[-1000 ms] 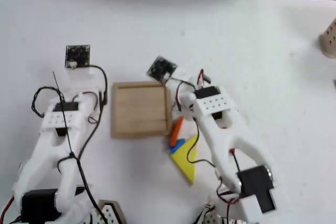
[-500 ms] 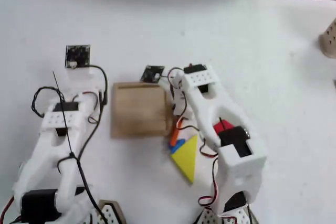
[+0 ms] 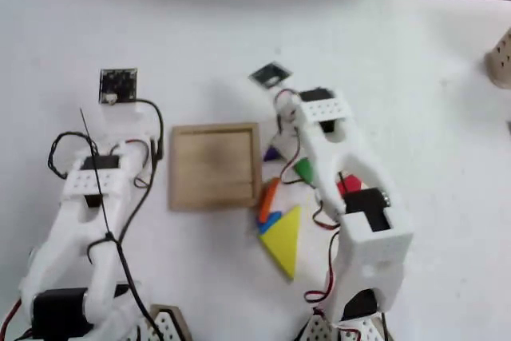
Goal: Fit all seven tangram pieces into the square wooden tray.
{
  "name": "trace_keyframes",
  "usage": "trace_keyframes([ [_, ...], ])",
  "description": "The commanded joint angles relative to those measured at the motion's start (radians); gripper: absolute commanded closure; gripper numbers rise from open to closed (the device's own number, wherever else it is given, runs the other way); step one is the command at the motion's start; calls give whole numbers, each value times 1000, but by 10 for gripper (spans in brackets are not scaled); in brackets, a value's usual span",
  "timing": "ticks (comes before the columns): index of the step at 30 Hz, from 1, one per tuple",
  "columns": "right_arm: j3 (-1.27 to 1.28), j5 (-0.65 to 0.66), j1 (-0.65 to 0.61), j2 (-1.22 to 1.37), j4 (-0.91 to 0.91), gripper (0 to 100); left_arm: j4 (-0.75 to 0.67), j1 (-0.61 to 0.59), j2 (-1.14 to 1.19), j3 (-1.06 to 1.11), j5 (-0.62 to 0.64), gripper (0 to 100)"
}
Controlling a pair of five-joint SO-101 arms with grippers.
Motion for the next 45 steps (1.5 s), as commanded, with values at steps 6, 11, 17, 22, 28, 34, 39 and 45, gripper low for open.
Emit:
trace_keyframes([
  [6,-43,-9,27,-15,-12,735,-23,-2,-44,-3,-5,823],
  [11,-49,256,-31,-8,-28,734,-23,-2,-44,-3,-5,823],
  [17,-41,491,-102,-2,-28,734,-23,-2,-42,-3,-5,823],
  [22,-91,626,-104,54,157,735,-25,-2,-42,-3,-5,823],
  [28,-52,729,-99,45,254,736,-25,-1,-42,-3,-5,823],
  [34,86,729,-101,-51,197,736,-25,-1,-42,-3,-5,823],
  [39,348,647,-104,-251,12,735,-25,-1,-42,-3,-5,823],
  [45,591,591,-105,-467,-213,735,-25,-1,-42,-3,-5,823],
])
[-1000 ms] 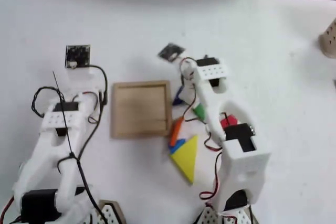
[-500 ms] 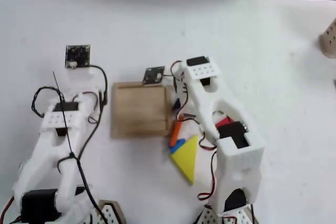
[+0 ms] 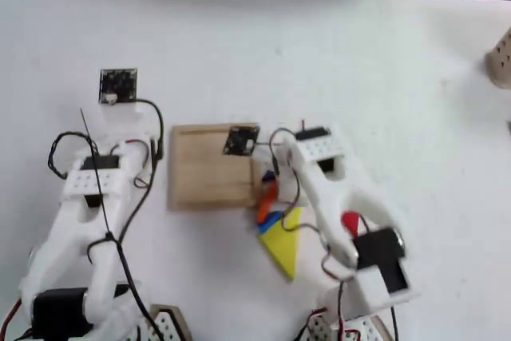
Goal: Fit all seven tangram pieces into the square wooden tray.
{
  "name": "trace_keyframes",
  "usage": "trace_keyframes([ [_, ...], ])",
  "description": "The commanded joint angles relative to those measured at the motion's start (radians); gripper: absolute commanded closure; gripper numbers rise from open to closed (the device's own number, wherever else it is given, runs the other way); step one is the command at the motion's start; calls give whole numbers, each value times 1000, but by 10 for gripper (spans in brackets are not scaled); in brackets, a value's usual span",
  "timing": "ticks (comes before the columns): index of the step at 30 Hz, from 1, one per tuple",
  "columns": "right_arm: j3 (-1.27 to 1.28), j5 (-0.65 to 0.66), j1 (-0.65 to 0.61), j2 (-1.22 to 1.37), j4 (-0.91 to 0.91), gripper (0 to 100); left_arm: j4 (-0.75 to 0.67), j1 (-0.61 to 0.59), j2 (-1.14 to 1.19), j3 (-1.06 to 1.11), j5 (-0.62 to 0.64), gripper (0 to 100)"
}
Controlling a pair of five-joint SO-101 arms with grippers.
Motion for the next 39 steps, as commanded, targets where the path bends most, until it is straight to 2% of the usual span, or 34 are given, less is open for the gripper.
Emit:
trace_keyframes([
  [1,68,-15,-5,-110,-81,734,-23,-1,-42,-3,-5,823],
  [8,52,-15,-4,-108,-91,730,-23,-1,-42,-3,-5,823],
  [14,48,-25,-10,-91,-117,629,-23,-4,-42,-3,-6,823],
  [20,-37,-14,-25,-48,-140,629,-169,-13,-44,52,-8,823],
  [22,-74,32,-42,-1,-113,629,-204,-12,-44,66,-9,823],
  [24,-115,69,-54,62,-91,629,-210,-8,-44,69,-11,823],
  [34,-350,71,-42,249,25,630,-213,16,-42,69,-12,823],
  [37,-353,55,-27,255,-27,631,-213,16,-42,68,-12,823],
  [39,-354,-9,-5,257,-76,656,-213,16,-42,69,-12,823],
])
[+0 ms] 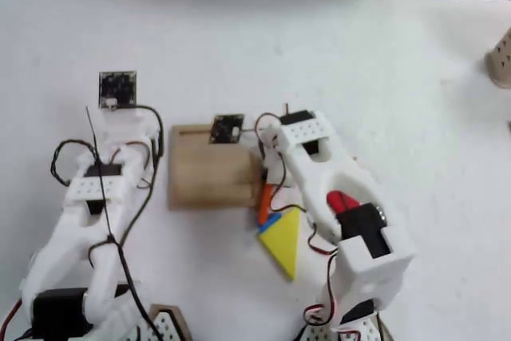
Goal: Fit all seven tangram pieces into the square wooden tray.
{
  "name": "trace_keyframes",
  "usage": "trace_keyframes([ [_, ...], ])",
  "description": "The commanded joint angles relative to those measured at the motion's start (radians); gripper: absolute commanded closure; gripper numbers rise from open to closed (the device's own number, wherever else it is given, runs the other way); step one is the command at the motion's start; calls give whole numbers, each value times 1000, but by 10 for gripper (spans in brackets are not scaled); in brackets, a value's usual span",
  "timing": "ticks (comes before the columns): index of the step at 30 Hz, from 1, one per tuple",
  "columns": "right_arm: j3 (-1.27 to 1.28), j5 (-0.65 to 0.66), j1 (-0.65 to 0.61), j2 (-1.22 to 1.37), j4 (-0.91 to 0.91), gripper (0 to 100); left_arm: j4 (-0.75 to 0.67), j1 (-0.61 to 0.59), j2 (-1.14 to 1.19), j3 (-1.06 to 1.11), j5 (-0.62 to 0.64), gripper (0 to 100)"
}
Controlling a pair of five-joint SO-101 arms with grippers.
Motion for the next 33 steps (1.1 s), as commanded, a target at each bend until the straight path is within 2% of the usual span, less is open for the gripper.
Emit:
trace_keyframes([
  [1,-57,-94,47,4,-119,676,-26,16,-41,-9,-11,823],
  [5,-54,-144,68,4,-151,740,-26,16,-41,-8,-11,823],
  [8,-54,-144,67,4,-151,746,-26,16,-41,-8,-11,824],
  [13,-58,-133,53,4,-136,694,-26,16,-41,-6,-11,824],
  [16,-60,-81,36,4,-116,643,-23,16,-41,-6,-11,825],
  [18,-60,-69,35,4,-114,644,-23,16,-41,-6,-11,825],
  [22,-57,-18,33,4,-116,675,-25,16,-41,-6,-11,825],
  [28,-58,-6,2,5,-133,787,-21,36,-41,-5,-12,824],
  [33,-60,-12,5,7,-131,794,-25,36,-41,-5,-12,824],
])
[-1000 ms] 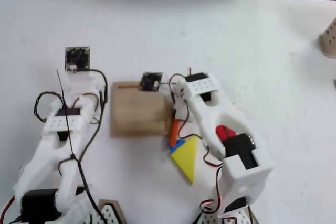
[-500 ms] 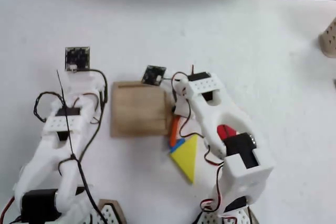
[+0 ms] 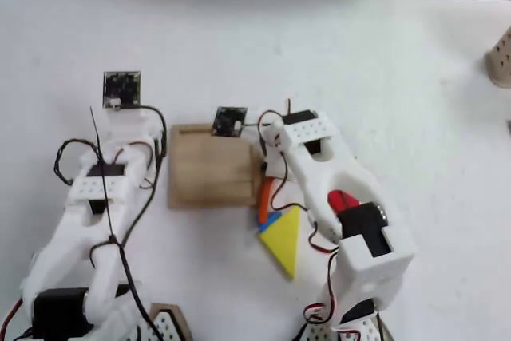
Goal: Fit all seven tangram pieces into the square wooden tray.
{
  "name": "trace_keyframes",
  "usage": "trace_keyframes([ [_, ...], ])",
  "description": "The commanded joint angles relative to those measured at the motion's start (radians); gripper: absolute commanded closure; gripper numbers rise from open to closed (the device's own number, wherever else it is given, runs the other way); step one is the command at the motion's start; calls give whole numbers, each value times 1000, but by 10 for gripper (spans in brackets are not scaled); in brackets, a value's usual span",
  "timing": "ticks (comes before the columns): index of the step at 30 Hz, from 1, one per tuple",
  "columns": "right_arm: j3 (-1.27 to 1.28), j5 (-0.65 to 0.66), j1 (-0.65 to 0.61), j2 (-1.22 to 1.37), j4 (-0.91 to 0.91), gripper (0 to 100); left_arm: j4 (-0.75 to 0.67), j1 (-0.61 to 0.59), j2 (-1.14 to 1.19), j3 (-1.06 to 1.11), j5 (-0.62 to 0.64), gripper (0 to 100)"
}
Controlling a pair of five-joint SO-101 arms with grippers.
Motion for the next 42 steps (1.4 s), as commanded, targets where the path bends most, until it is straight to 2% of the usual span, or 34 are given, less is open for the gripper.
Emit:
trace_keyframes([
  [1,-61,-8,-2,5,-53,794,-23,18,-41,-5,-12,824],
  [11,-106,-351,91,5,-147,794,-21,18,-41,-5,-12,825],
  [15,-146,-431,110,36,-145,794,-20,15,-41,-5,-12,826],
  [17,-198,-457,116,70,-108,794,-20,15,-41,-5,-12,826],
  [24,-496,-667,159,242,111,790,-20,13,-41,-5,-12,826],
  [27,-614,-661,159,317,216,789,-20,15,-41,-5,-12,826],
  [30,-683,-545,156,371,269,776,-20,16,-41,-5,-12,826],
  [34,-707,-532,153,390,271,700,-20,18,-41,-5,-12,826],
  [37,-723,-528,154,398,269,683,-20,18,-41,-5,-12,825],
  [42,-717,-393,140,401,259,683,-20,18,-41,-5,-12,826],
])
